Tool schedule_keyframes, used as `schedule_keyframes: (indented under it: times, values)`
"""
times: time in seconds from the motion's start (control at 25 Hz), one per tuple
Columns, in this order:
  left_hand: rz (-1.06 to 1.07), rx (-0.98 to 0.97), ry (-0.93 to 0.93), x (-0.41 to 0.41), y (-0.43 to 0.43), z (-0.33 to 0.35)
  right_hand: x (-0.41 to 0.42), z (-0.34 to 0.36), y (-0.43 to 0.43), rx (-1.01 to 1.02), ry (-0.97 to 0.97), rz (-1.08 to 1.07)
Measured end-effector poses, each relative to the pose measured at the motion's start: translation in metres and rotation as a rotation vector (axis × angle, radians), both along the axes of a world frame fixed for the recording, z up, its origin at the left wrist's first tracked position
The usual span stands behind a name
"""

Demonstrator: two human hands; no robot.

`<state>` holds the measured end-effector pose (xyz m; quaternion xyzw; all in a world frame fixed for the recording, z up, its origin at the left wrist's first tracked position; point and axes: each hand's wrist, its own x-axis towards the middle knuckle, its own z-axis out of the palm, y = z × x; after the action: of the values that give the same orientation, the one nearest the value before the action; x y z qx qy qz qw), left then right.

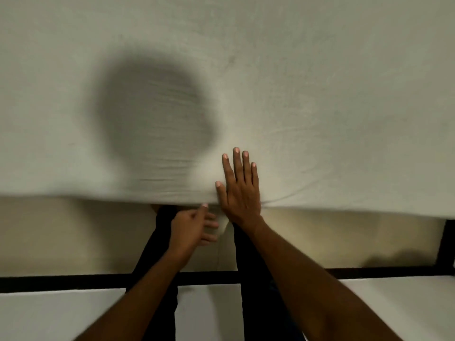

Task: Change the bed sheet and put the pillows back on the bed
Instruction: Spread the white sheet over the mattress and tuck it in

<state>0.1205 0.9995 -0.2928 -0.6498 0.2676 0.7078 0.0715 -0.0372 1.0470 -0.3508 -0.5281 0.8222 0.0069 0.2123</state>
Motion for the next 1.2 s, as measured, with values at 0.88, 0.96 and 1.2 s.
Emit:
schedule_keyframes:
  times: [0.88,0.96,1.2]
  values:
    - [-1.449,-1.23,-0.081,-0.216,0.075,-0.07,-0.204,-0.009,0.186,-0.004,0.077,-0.136]
    - [-1.553,-1.237,-0.14,-0.212,0.087,-0.063,-0.199,-0.008,0.206,-0.023,0.08,-0.12]
    - [-1.59,-1.07,-0.114,-0.211,0.184,-0.029,-0.197,0.024,0.247,0.014,-0.057,0.011]
